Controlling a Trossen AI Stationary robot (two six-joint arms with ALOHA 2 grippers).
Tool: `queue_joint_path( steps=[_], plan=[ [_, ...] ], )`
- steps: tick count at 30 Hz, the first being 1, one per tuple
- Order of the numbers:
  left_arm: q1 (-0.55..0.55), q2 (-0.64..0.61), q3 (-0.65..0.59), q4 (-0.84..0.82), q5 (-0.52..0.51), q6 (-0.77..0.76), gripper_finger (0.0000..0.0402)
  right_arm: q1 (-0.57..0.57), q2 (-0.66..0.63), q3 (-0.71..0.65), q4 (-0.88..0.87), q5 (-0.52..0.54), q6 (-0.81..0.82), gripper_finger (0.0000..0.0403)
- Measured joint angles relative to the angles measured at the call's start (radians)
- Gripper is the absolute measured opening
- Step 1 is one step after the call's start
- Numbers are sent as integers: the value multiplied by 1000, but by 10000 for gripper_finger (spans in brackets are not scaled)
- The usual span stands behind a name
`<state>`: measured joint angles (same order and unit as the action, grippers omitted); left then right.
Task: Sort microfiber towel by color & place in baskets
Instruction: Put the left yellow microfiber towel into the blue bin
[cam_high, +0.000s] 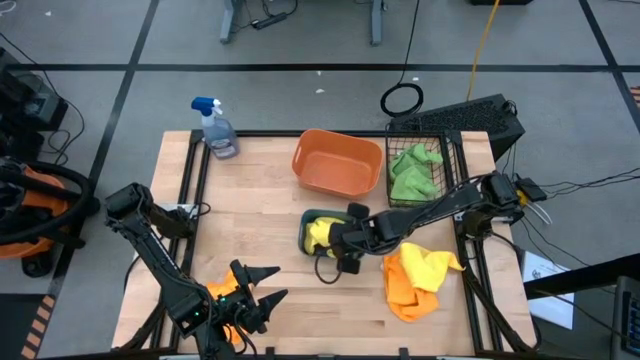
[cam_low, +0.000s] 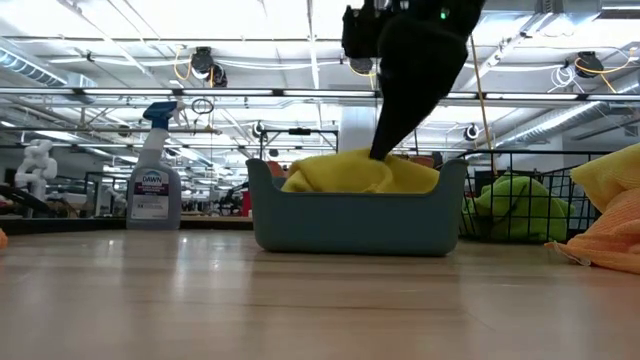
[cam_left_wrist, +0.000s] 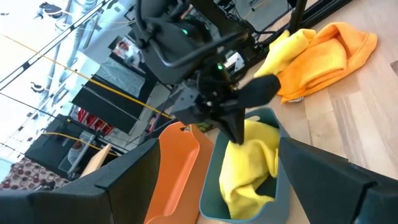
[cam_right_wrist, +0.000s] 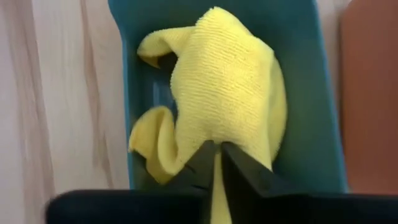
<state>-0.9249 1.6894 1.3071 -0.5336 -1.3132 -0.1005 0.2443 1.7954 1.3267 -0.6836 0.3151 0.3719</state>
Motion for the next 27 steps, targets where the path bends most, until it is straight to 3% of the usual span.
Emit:
queue_joint_path(
  steps=[13, 20, 27],
  plan=[
    [0, 0, 0, 1, 0, -1, 333, -20, 2, -250, 359, -36, 36, 2],
    [0, 0, 0, -1, 0, -17, 333, -5, -2, -221, 328, -34, 33, 2],
    [0, 0, 0, -8, 6, -24, 333, 1, -5, -75, 116, -33, 28, 3]
  ],
)
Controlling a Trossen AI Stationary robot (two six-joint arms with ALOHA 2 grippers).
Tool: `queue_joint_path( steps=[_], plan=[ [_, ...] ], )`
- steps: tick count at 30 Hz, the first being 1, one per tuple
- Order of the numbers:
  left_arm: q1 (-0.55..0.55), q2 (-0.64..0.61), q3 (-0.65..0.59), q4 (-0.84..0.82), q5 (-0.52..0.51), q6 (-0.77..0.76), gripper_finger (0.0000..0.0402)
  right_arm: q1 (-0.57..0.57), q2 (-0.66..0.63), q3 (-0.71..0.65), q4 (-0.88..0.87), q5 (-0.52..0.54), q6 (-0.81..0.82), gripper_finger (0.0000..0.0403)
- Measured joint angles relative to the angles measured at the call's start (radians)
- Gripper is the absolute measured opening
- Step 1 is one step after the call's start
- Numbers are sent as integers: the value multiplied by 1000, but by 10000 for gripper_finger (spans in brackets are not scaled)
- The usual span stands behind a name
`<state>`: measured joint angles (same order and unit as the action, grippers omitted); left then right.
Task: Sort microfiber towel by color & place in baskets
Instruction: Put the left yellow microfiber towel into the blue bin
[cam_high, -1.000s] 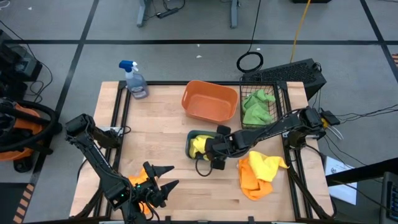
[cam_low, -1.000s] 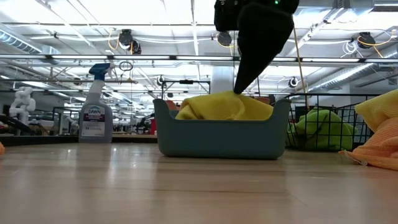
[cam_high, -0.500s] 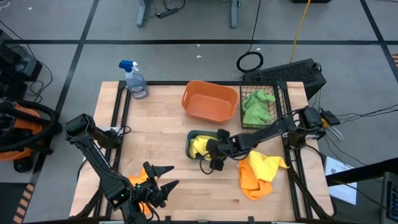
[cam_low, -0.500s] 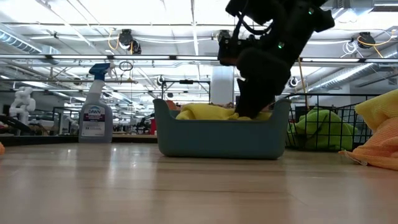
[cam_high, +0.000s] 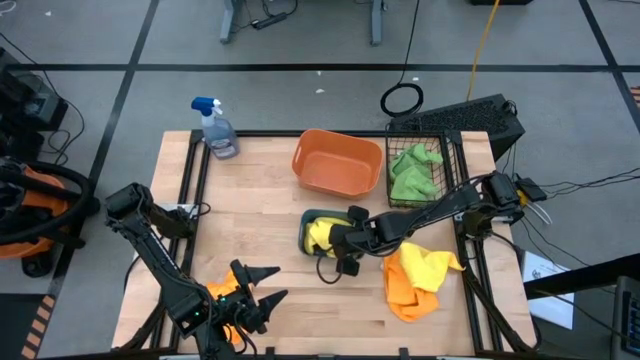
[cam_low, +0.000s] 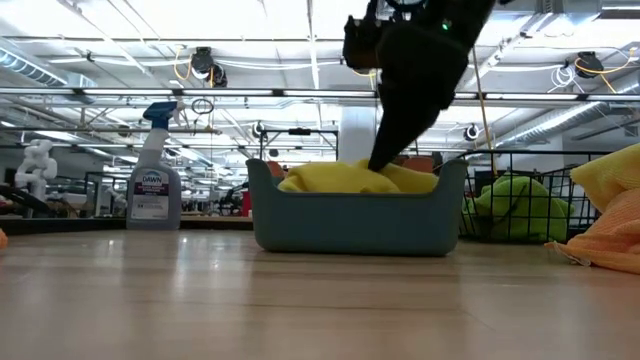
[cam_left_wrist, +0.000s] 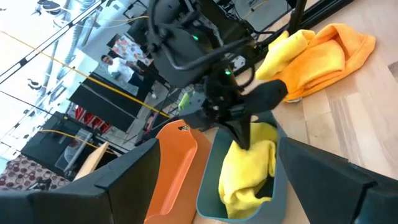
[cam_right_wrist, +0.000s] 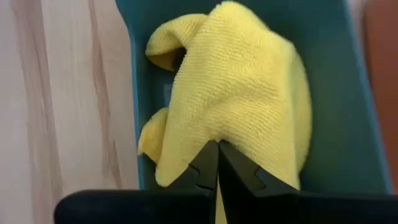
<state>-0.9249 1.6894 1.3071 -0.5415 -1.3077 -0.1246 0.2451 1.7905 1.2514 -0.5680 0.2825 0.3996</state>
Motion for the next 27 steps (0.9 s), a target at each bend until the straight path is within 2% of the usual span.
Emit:
queue_joint_path(
  steps=[5, 9, 13, 19, 27],
  plan=[
    [1, 0, 0, 1, 20, 0, 333, -3, -1, 42, -23, 12, -35, 4],
    [2, 0, 0, 1, 20, 0, 333, -23, 17, 20, 68, 61, -43, 4],
    [2, 0, 0, 2, 20, -1, 333, -50, 75, -25, 163, 24, -45, 4],
    [3, 0, 0, 5, 25, -2, 333, -63, 155, -36, 173, -8, -23, 4],
    [3, 0, 0, 11, 26, -7, 333, -52, 93, -35, 161, -27, -18, 4]
  ],
)
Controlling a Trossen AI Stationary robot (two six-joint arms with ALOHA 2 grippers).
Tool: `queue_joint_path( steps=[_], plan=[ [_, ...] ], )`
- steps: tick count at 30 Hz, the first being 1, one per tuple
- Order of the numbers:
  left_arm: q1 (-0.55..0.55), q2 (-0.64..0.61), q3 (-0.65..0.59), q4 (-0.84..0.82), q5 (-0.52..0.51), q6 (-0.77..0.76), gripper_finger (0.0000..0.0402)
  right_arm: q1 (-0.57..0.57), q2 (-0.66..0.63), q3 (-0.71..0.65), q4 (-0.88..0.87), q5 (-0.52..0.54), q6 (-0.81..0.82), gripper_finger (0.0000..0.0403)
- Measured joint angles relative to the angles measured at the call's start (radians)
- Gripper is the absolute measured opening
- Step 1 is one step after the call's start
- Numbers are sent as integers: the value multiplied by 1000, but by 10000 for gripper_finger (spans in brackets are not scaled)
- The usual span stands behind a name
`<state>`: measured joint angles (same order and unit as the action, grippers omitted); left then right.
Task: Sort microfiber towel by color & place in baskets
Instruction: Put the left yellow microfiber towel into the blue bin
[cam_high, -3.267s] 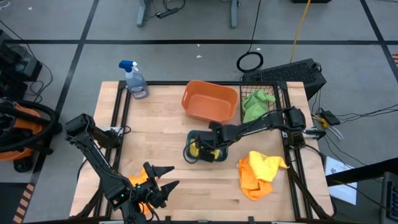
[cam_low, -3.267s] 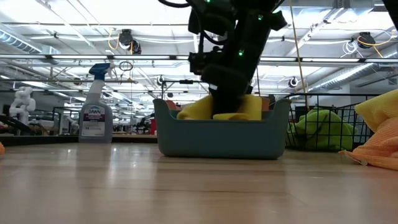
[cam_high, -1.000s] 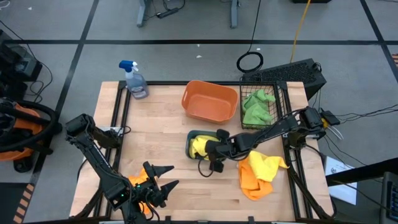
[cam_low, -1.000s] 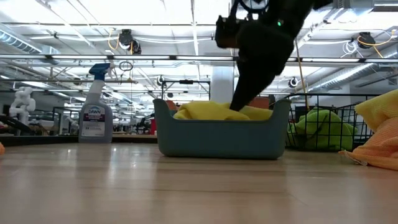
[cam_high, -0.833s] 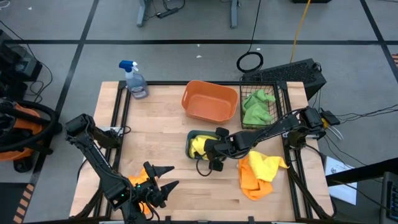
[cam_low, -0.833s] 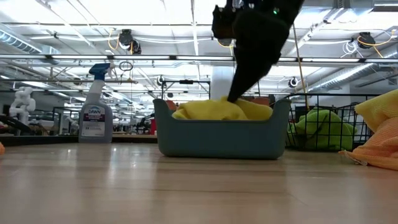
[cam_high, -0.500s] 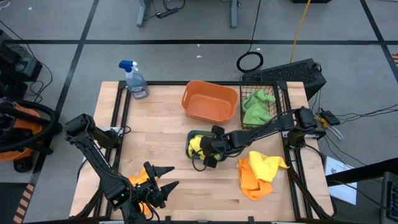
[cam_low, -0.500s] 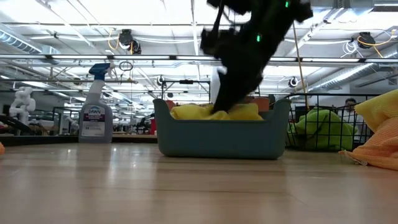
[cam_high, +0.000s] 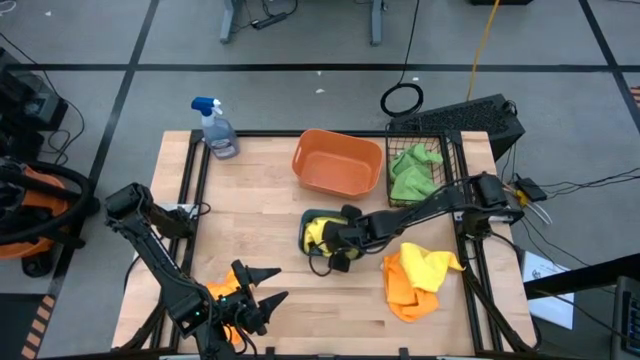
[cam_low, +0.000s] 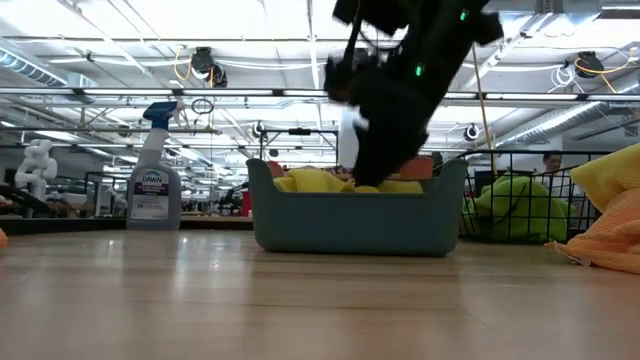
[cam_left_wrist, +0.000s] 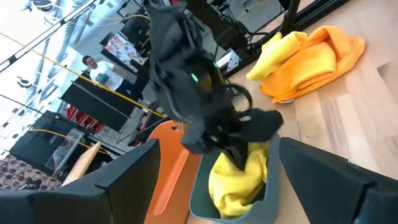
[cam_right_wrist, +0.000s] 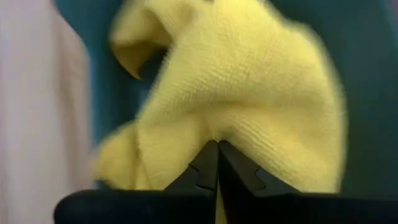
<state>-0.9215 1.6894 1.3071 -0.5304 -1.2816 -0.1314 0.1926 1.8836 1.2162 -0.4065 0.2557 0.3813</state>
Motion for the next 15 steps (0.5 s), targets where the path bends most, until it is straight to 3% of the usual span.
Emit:
queue_joint_path(
  steps=[8, 15],
  plan=[
    [0, 0, 0, -1, 0, -20, 333, 39, -135, 1, -41, 13, 2, 5],
    [0, 0, 0, -2, 0, -20, 333, 63, -184, 1, -98, 111, 2, 5]
  ],
)
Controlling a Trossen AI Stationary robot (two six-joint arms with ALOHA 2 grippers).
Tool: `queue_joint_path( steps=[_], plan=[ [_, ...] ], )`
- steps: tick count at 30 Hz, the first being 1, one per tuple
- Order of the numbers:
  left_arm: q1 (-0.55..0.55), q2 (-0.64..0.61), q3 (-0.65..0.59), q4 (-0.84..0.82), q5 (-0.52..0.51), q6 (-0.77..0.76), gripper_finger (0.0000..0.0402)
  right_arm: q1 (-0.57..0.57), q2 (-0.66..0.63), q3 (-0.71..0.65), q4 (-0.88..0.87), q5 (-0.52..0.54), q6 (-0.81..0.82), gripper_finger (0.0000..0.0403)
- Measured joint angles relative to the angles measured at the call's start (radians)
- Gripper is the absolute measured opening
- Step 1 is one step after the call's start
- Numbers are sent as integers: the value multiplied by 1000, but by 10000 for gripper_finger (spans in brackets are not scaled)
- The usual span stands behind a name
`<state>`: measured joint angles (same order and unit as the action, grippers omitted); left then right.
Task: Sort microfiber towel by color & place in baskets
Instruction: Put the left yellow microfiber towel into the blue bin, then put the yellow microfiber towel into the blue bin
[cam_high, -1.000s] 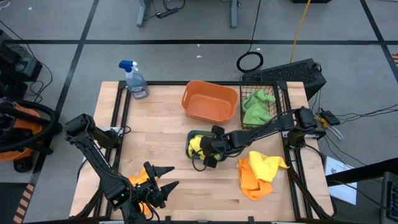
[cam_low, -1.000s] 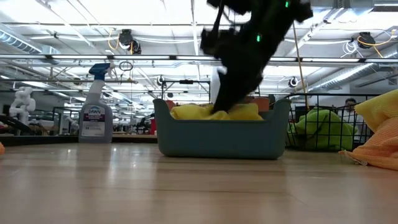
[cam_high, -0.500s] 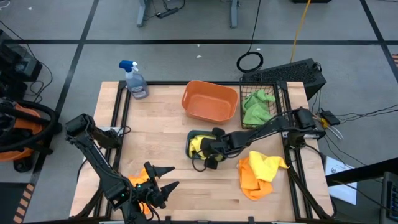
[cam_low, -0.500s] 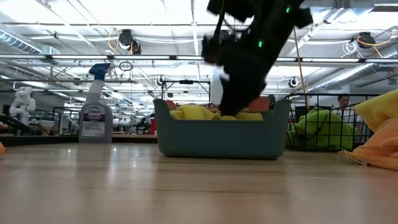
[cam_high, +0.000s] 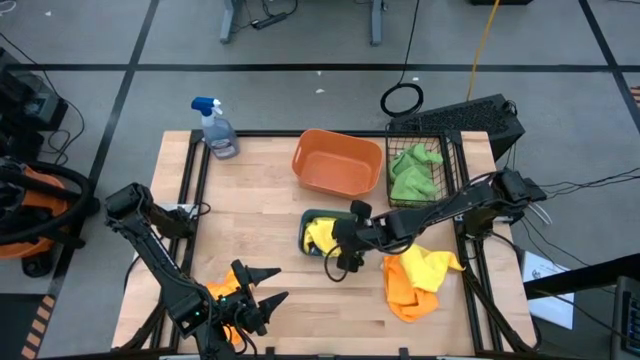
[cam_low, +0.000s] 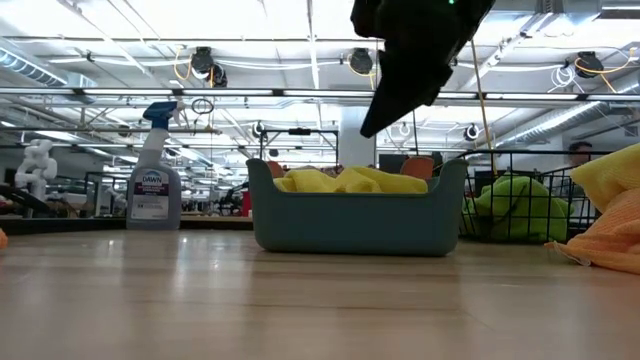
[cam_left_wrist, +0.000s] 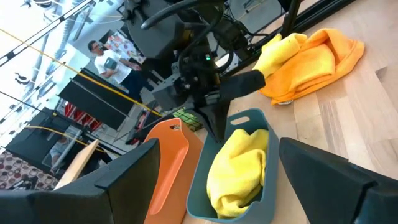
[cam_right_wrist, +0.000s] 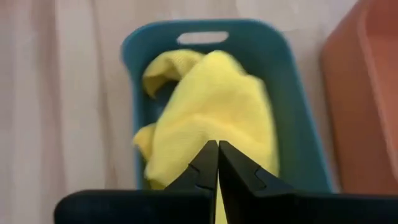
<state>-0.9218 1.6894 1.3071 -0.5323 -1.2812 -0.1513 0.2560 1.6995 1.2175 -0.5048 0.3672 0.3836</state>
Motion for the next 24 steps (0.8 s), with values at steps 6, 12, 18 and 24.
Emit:
queue_joint_path(
  steps=[6, 12, 18, 24],
  plan=[
    [0, 0, 0, -1, 1, 0, 333, -5, 101, 0, 40, 81, 4, 4],
    [0, 0, 0, 0, 14, -1, 333, -36, 245, -1, 66, 75, 8, 4],
    [10, 0, 0, -2, 15, 0, 333, -34, 227, 0, 71, 75, 4, 4],
    [26, 0, 0, -1, 61, -1, 333, -20, 102, 31, 44, 77, -7, 4]
  ],
)
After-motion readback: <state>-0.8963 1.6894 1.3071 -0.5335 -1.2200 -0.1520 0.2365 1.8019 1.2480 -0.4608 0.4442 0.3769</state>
